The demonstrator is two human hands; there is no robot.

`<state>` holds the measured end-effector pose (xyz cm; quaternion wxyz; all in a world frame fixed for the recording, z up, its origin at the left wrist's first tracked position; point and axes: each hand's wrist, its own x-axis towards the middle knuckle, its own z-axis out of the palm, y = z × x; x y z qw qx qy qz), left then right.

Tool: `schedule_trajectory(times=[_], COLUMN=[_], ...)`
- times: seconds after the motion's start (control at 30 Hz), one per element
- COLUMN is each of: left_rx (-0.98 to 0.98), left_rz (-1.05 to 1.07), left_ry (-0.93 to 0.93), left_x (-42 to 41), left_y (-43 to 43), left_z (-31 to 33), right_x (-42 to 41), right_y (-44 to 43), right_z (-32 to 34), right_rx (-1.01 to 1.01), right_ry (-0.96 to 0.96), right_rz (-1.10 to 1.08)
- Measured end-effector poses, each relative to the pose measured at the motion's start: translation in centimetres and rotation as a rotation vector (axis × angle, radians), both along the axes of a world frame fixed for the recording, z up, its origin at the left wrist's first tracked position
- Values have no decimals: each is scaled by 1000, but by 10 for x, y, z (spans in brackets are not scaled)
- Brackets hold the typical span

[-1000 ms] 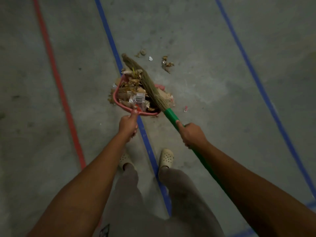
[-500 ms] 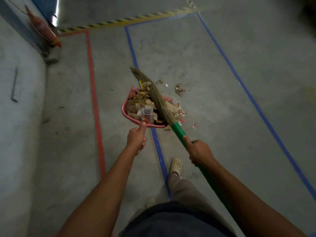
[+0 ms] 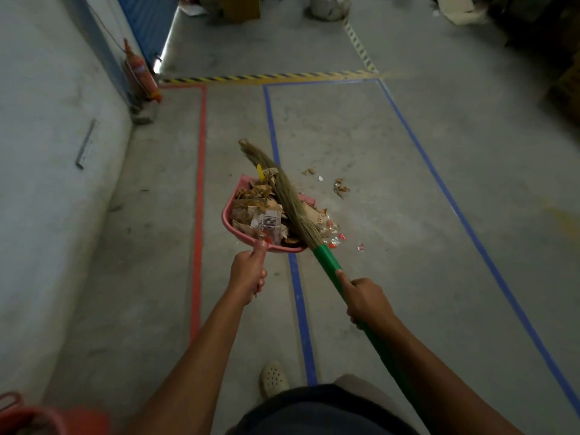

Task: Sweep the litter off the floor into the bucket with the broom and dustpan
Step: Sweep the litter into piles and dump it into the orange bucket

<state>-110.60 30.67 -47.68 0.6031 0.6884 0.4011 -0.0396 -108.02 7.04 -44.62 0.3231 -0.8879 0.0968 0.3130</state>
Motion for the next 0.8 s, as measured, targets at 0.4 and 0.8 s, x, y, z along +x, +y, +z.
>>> schedule_trajectory(times=[0.4, 0.8], left_rx=[-43, -66], left_rz=[219, 575], left_ry=[-11, 14], left_x=[-148, -360], left_y=[-63, -37], left_z=[9, 1], right_x=[-101, -231], right_y=[-52, 12], right_z=[9, -3], right_rx=[-93, -107], right_ry=[-127, -175], right_rz=[321, 746])
